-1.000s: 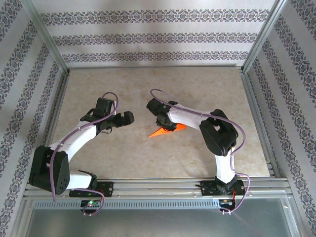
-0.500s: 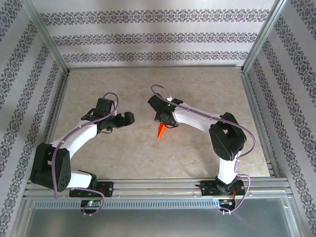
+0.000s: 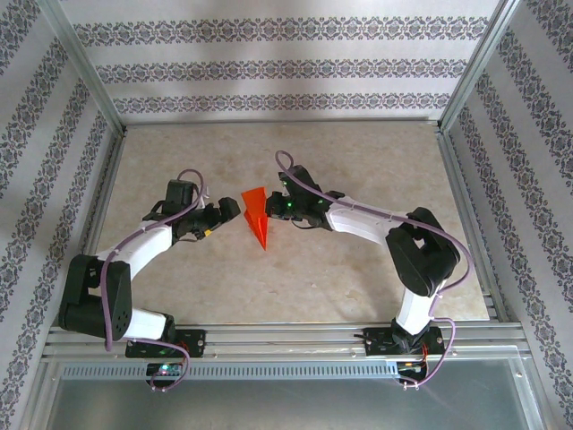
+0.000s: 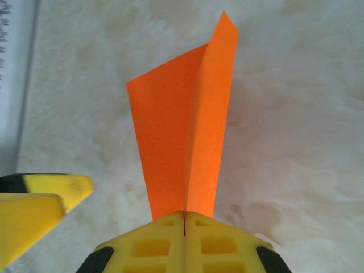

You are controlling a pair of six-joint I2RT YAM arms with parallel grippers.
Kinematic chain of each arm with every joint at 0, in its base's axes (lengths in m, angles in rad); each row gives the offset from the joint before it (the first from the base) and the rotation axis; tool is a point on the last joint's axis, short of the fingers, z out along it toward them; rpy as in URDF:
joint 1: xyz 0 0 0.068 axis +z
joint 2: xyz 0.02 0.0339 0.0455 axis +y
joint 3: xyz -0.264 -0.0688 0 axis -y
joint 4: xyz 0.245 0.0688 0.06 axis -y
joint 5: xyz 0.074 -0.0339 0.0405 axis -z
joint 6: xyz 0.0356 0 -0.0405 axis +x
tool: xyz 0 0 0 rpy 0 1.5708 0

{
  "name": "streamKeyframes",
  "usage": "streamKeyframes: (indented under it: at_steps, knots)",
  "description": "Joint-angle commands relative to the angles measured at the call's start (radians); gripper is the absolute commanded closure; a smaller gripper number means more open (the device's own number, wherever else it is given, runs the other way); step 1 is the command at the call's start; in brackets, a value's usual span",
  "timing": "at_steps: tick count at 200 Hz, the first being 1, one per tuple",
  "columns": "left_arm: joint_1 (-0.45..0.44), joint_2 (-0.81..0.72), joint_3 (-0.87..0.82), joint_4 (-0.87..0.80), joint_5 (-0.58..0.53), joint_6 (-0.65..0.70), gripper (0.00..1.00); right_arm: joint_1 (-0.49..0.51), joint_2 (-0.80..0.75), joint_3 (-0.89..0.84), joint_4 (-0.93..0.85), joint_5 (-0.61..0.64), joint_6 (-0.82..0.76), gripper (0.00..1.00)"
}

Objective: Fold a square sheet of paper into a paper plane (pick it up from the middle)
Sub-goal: Turn over the paper plane at the center of the table.

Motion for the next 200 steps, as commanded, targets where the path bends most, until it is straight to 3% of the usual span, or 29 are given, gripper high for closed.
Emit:
streamKeyframes:
  at_steps: [1, 27, 83, 160, 187, 200]
  knots:
    - [0.010, -0.003, -0.028, 0.101, 0.058, -0.067, 0.02, -0.033, 0.037, -0.075, 0.213, -0.150, 0.051, 1.00]
    - [0.007, 0.019, -0.078, 0.176, 0.097, -0.117, 0.10, -0.070, 0.072, -0.157, 0.340, -0.194, 0.118, 1.00]
    - [-0.043, 0.074, -0.100, 0.239, 0.106, -0.185, 0.20, -0.121, 0.087, -0.268, 0.409, -0.196, 0.137, 1.00]
    - [-0.118, 0.230, -0.014, 0.329, 0.163, -0.227, 0.38, -0.140, 0.059, -0.311, 0.418, -0.184, 0.132, 1.00]
    - [-0.132, 0.279, 0.018, 0.361, 0.192, -0.229, 0.40, -0.144, 0.055, -0.315, 0.419, -0.187, 0.130, 1.00]
    - [-0.136, 0.302, 0.040, 0.347, 0.198, -0.218, 0.46, -0.145, 0.056, -0.317, 0.419, -0.188, 0.130, 1.00]
